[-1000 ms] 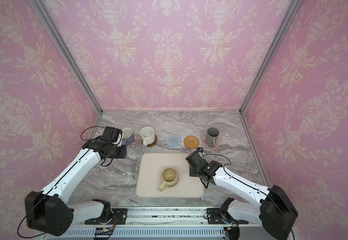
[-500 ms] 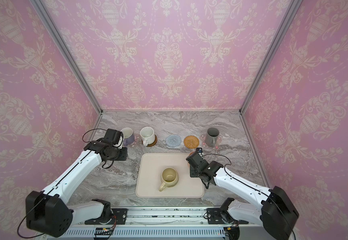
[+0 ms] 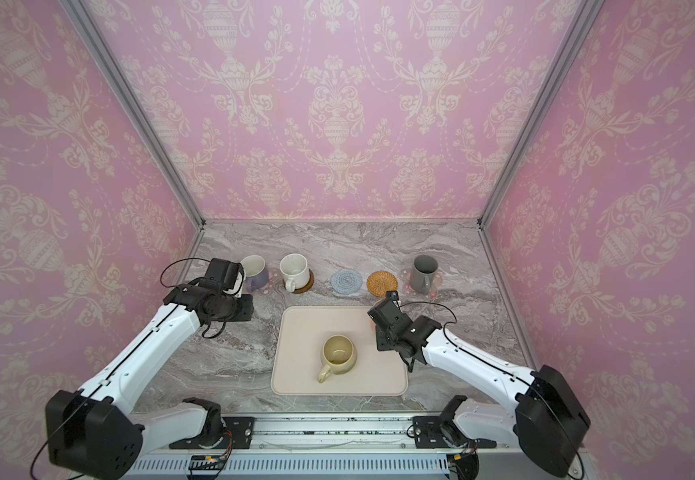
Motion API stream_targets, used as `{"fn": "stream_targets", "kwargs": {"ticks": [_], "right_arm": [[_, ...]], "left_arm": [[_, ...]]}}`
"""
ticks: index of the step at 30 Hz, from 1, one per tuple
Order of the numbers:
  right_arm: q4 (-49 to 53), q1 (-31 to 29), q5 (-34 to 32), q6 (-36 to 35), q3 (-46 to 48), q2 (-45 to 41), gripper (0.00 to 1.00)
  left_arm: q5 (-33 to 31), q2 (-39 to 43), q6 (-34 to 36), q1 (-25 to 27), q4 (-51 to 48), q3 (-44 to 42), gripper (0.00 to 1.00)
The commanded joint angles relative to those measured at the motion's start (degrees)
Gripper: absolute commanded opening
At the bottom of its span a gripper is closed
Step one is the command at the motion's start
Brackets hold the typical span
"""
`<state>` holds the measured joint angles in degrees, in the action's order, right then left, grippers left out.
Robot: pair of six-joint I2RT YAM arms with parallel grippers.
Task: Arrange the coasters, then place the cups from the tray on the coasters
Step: 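Carry the peach mug with the right gripper toward the woven rattan coaster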
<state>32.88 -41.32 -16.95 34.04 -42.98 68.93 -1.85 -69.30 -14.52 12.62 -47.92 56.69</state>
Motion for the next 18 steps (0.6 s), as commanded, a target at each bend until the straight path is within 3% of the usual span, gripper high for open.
{"fn": "stream_targets", "kwargs": {"ticks": [1, 18], "right_arm": [[-2.63, 0.23, -4.05, -2.37, -3.57, 0.39, 0.0], [-3.37, 4.9, -3.28, -7.17, -9.77, 4.88, 0.0]], "left_arm": [[-0.91, 1.17, -0.95, 0.42, -1.47, -0.98, 0.46], [-1.09, 0.5, -0.94, 0.46, -1.37, -0.72, 0.46]]}}
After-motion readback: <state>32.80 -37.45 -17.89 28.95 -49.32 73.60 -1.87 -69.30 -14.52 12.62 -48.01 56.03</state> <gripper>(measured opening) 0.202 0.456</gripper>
